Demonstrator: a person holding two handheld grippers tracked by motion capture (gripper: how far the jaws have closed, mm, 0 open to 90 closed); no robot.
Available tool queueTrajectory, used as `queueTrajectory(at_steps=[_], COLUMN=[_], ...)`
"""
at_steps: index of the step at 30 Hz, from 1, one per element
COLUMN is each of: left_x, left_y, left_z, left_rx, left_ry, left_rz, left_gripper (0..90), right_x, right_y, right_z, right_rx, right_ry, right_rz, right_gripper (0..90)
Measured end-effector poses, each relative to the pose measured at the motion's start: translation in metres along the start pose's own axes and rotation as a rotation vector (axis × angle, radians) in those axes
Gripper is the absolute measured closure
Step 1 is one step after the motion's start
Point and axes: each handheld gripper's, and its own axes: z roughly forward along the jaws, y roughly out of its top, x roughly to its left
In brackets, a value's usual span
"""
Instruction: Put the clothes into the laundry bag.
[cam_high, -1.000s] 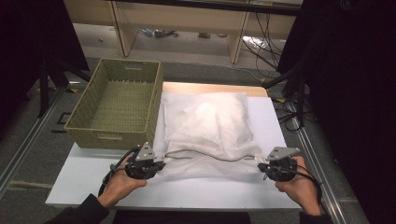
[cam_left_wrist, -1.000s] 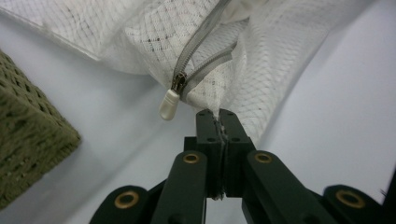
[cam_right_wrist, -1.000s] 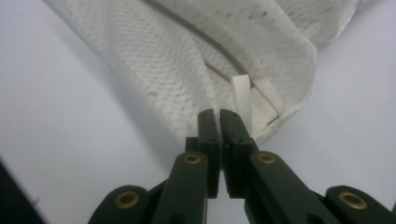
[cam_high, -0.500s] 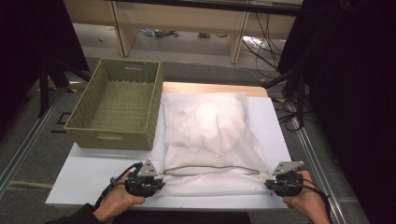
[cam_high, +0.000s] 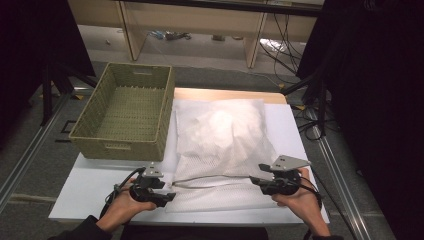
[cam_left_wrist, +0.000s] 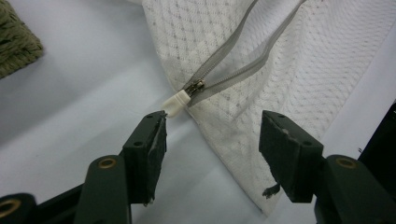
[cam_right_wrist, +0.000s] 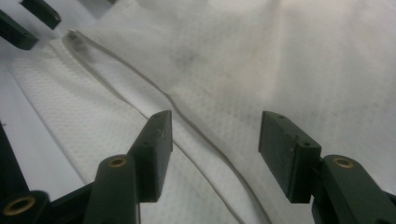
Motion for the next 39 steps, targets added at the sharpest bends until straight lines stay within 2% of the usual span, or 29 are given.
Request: queueTrajectory(at_steps=[4,5,6,7,8,11,13,16,17,18,21,22,23,24,25,26,27,28,29,30,33,34,35,36,37,38,39], left_x=[0.001,0.001,0.004,0.003,0.004,0.005,0.006,0.006,0.006,0.006,0.009,0.011,0.011,0.013,0.013,0.014,0.016,0.017,0.016,0.017,0.018,0.018,0.018,0.016,0.018,0.017,0.016], left_y=[0.000,0.000,0.001,0.001,0.001,0.002,0.002,0.002,0.002,0.002,0.003,0.003,0.003,0.004,0.003,0.003,0.003,0.003,0.003,0.003,0.003,0.003,0.003,0.002,0.002,0.002,0.002], left_z=[-0.003,-0.003,-0.004,-0.006,-0.006,-0.009,-0.009,-0.012,-0.012,-0.014,-0.018,-0.019,-0.019,-0.023,-0.024,-0.026,-0.026,-0.027,-0.027,-0.028,-0.029,-0.027,-0.027,-0.025,-0.024,-0.023,-0.023], left_rx=[-0.002,-0.011,-0.013,-0.015,-0.031,-0.026,-0.028,-0.032,-0.032,-0.029,-0.032,-0.031,-0.031,-0.029,-0.040,-0.033,-0.037,-0.034,-0.037,-0.042,-0.039,-0.032,-0.032,-0.018,-0.019,-0.026,-0.032], left_ry=[0.017,0.007,0.021,0.018,0.032,0.034,0.050,0.052,0.052,0.073,0.095,0.094,0.094,0.091,0.096,0.090,0.102,0.087,0.091,0.102,0.096,0.095,0.095,0.076,0.080,0.095,0.085], left_rz=[-0.025,-0.035,-0.010,-0.034,-0.045,-0.022,0.005,0.007,0.007,-0.003,0.003,0.009,0.009,0.006,-0.009,-0.005,0.011,0.013,-0.015,0.002,0.010,0.020,0.020,-0.008,0.023,0.016,0.013], left_gripper=[37.9,37.5,36.9,36.4,36.2,35.6,35.1,32.5,31.9,31.6,30.9,30.9,30.9,30.9,30.8,30.8,30.7,30.5,30.5,30.5,30.5,30.4,30.4,30.4,30.3,30.3,30.3], right_x=[0.012,0.014,0.018,0.019,0.022,0.028,0.035,0.043,0.043,0.050,0.058,0.063,0.063,0.071,0.074,0.078,0.082,0.085,0.090,0.092,0.095,0.091,0.091,0.088,0.087,0.086,0.086], right_y=[0.012,0.016,0.019,0.022,0.026,0.034,0.045,0.056,0.056,0.064,0.071,0.074,0.074,0.078,0.079,0.079,0.080,0.081,0.080,0.081,0.079,0.076,0.076,0.074,0.074,0.075,0.075], right_z=[0.022,0.027,0.031,0.035,0.041,0.050,0.068,0.085,0.085,0.096,0.109,0.116,0.116,0.130,0.135,0.141,0.146,0.151,0.156,0.161,0.170,0.178,0.178,0.180,0.180,0.179,0.178], right_rx=[0.002,0.006,0.011,0.003,-0.009,-0.014,-0.005,0.014,0.014,0.015,0.021,0.031,0.031,0.062,0.072,0.083,0.104,0.110,0.122,0.132,0.140,0.179,0.179,0.200,0.204,0.210,0.219], right_ry=[0.057,0.067,0.084,0.096,0.114,0.134,0.154,0.186,0.186,0.204,0.240,0.249,0.249,0.275,0.279,0.280,0.290,0.294,0.294,0.300,0.316,0.315,0.315,0.310,0.316,0.336,0.332], right_rz=[-0.053,-0.069,-0.073,-0.087,-0.100,-0.121,-0.157,-0.180,-0.180,-0.202,-0.226,-0.240,-0.240,-0.267,-0.277,-0.286,-0.314,-0.330,-0.329,-0.361,-0.388,-0.395,-0.395,-0.377,-0.382,-0.388,-0.401], right_gripper=[44.5,44.6,45.4,45.7,45.7,45.4,45.1,45.5,45.5,45.5,45.7,46.0,46.0,45.9,46.2,46.6,46.4,46.1,46.1,46.3,46.9,53.1,53.1,65.0,70.2,77.3,80.1])
